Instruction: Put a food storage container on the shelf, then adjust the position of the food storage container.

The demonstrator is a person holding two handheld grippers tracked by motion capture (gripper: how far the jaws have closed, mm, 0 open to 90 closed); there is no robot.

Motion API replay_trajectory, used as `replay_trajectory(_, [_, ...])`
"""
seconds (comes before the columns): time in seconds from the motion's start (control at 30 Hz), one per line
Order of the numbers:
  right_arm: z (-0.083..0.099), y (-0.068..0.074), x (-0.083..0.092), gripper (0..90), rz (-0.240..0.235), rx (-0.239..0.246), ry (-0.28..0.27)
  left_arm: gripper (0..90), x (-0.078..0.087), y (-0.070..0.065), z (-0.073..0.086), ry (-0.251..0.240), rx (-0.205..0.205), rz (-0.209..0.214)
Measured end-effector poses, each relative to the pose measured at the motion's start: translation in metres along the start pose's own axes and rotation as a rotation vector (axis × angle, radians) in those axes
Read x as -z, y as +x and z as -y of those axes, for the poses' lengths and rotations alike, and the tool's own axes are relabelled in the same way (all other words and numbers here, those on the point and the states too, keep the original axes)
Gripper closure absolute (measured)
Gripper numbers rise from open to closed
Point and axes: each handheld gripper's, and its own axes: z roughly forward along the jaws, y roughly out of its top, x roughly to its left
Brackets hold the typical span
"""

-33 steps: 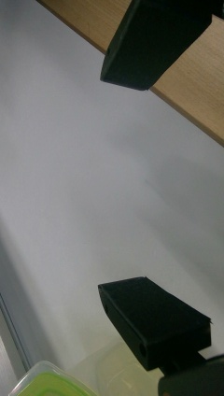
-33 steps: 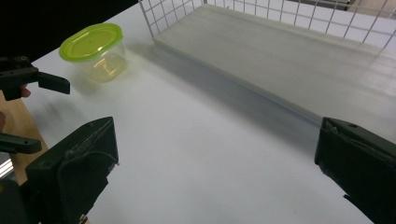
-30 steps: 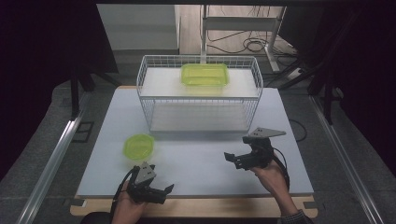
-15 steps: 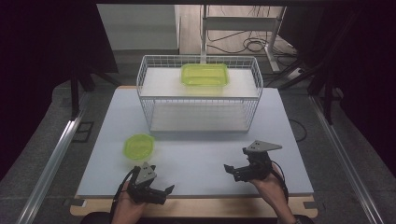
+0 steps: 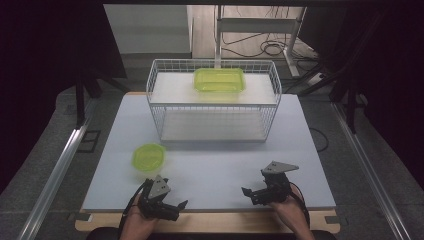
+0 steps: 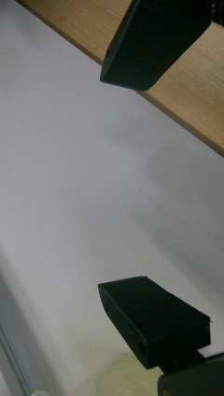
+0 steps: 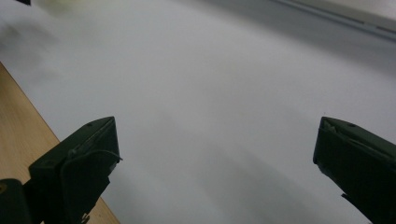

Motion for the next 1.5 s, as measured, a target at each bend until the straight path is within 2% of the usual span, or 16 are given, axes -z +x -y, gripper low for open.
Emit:
replay_trajectory(0.1, [0.002,0.001,-0.003,0.1,0.008,0.008,0.014,3.2,0.0,0.0,0.0,0.0,0.012,0.009])
replay_trajectory(0.27, [0.002,-0.001,-0.003,0.1,0.015,0.011,0.017,2.9,0.001,0.004,-0.002,-0.005,0.059,0.02])
replay_trajectory(0.4, [0.003,-0.003,-0.003,0.4,0.027,0.001,0.017,5.3,0.003,0.008,-0.006,0.011,0.081,0.052])
replay_trajectory(0.53, [0.004,-0.005,-0.002,1.0,0.038,0.001,0.016,13.4,0.006,0.017,-0.014,-0.013,0.087,0.035])
replay_trajectory(0.67, [0.005,-0.007,-0.002,1.6,0.047,-0.004,0.016,30.0,0.01,0.028,-0.023,-0.033,0.093,0.047])
replay_trajectory(0.87, [0.006,-0.008,-0.003,1.9,0.051,0.002,0.02,58.6,0.013,0.04,-0.035,-0.026,0.073,0.004])
replay_trajectory(0.93, [0.006,-0.008,-0.003,2.0,0.054,0.004,0.023,67.5,0.013,0.046,-0.037,-0.02,0.073,0.002])
replay_trajectory(1.13, [0.006,-0.008,-0.004,2.3,0.056,0.01,0.024,86.6,0.017,0.063,-0.044,-0.007,0.064,-0.023])
replay_trajectory(1.23, [0.007,-0.008,-0.004,2.6,0.055,0.012,0.026,90.0,0.019,0.074,-0.048,-0.007,0.067,-0.045])
replay_trajectory(1.5, [0.007,-0.008,-0.005,2.8,0.055,0.017,0.03,90.0,0.026,0.107,-0.052,-0.011,0.097,-0.13])
